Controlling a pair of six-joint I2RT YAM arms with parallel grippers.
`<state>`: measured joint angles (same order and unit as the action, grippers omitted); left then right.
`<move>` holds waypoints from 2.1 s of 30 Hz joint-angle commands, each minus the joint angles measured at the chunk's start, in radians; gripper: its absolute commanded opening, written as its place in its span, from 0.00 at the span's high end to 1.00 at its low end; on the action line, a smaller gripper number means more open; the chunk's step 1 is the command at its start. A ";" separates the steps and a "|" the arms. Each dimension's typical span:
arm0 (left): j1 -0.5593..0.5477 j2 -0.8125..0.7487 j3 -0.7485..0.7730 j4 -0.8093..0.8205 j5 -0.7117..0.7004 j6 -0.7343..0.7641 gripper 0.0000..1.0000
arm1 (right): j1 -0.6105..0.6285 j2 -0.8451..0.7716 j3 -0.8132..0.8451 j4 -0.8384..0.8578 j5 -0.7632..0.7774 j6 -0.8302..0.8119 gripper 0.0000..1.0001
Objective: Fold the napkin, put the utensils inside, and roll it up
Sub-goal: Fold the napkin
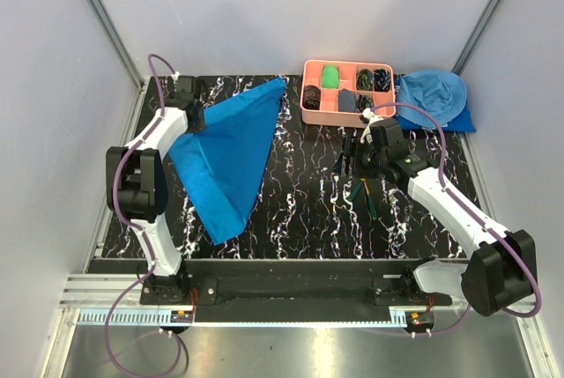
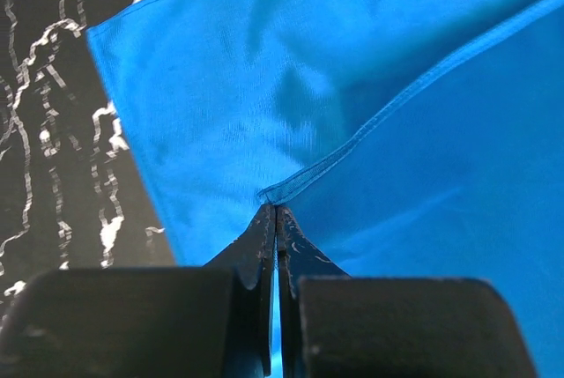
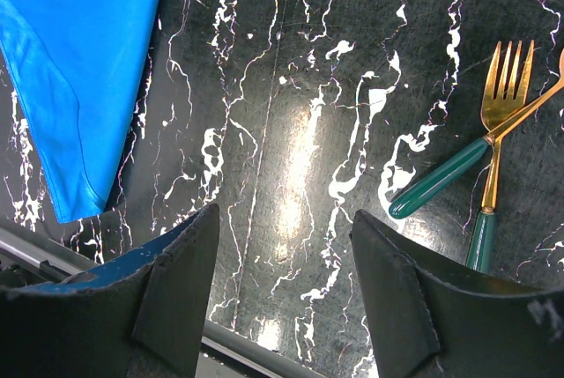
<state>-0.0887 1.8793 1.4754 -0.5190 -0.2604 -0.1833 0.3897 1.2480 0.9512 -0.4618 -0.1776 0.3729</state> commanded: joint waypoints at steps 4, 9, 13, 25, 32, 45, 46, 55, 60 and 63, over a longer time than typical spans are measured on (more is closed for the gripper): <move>0.067 0.012 0.112 -0.029 0.067 0.061 1.00 | -0.006 -0.032 0.000 -0.015 -0.005 0.001 0.30; 0.087 0.056 0.166 -0.059 0.081 0.077 1.00 | -0.006 -0.033 -0.005 -0.014 0.000 0.001 0.30; 0.110 0.079 0.197 -0.078 0.084 0.088 1.00 | -0.006 -0.030 -0.006 -0.015 0.000 0.003 0.30; 0.173 0.083 0.224 -0.093 0.130 0.070 1.00 | -0.006 -0.028 -0.006 -0.015 0.004 0.003 0.30; 0.198 0.110 0.267 -0.111 0.151 0.077 1.00 | -0.006 -0.027 -0.005 -0.017 0.004 0.006 0.30; 0.236 0.162 0.336 -0.153 0.190 0.054 1.00 | -0.006 -0.028 -0.008 -0.018 0.004 0.012 0.30; 0.242 0.162 0.339 -0.153 0.188 0.047 1.00 | -0.006 -0.028 -0.008 -0.018 0.004 0.014 0.30; 0.265 0.179 0.364 -0.173 0.216 0.013 1.00 | -0.006 -0.025 -0.008 -0.018 0.000 0.017 0.30; 0.276 0.193 0.385 -0.184 0.222 -0.010 1.00 | -0.006 -0.027 -0.008 -0.020 -0.003 0.018 0.30; 0.282 0.196 0.388 -0.188 0.231 -0.019 1.00 | -0.006 -0.027 -0.009 -0.018 -0.003 0.018 0.30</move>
<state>0.1783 2.0647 1.8141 -0.7113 -0.0612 -0.1768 0.3897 1.2434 0.9474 -0.4774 -0.1772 0.3824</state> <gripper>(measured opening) 0.005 0.700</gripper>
